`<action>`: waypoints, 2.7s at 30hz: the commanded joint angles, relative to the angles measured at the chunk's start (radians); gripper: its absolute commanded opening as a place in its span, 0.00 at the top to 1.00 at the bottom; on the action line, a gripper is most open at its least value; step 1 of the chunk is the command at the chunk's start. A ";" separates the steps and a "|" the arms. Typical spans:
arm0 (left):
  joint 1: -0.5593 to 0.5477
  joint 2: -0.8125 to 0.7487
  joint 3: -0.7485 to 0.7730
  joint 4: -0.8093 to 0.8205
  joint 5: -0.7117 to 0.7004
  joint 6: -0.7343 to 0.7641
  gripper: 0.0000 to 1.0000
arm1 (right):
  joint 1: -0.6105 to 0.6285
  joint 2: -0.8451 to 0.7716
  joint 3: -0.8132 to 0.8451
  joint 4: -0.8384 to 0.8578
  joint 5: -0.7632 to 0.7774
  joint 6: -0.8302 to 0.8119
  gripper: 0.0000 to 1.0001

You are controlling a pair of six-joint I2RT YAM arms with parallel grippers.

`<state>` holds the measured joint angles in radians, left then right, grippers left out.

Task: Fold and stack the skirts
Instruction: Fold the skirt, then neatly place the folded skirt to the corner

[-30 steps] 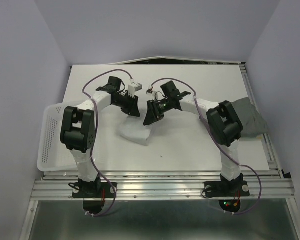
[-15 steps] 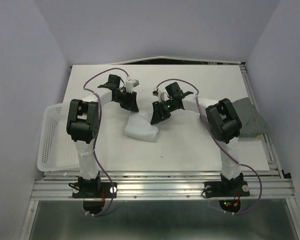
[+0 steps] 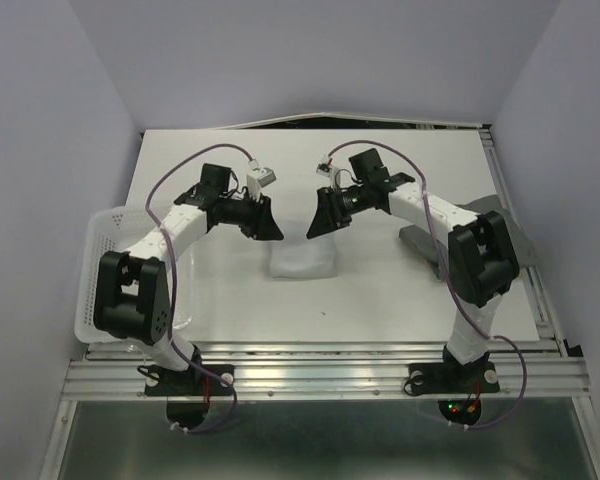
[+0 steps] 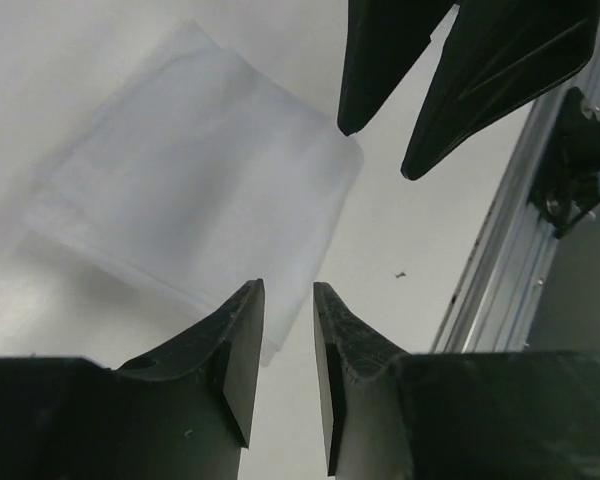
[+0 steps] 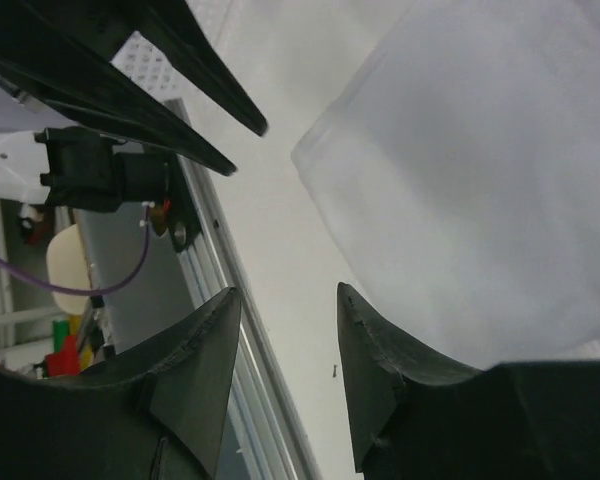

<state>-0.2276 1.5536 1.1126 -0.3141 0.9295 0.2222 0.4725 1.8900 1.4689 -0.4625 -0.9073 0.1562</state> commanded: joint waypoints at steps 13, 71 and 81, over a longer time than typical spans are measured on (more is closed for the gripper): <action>-0.061 0.312 -0.028 0.090 -0.043 -0.107 0.65 | -0.005 0.144 -0.179 0.008 0.001 -0.055 0.52; -0.556 0.049 -0.031 0.093 -0.606 0.551 1.00 | -0.130 0.099 -0.410 0.488 0.030 0.502 0.00; -0.552 0.060 -0.013 0.072 -0.560 0.556 1.00 | -0.110 0.231 -0.315 0.645 0.070 0.609 0.00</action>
<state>-0.7784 1.6478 1.0557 -0.2333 0.3248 0.7879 0.3412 2.0521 1.1217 0.1009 -0.9508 0.7506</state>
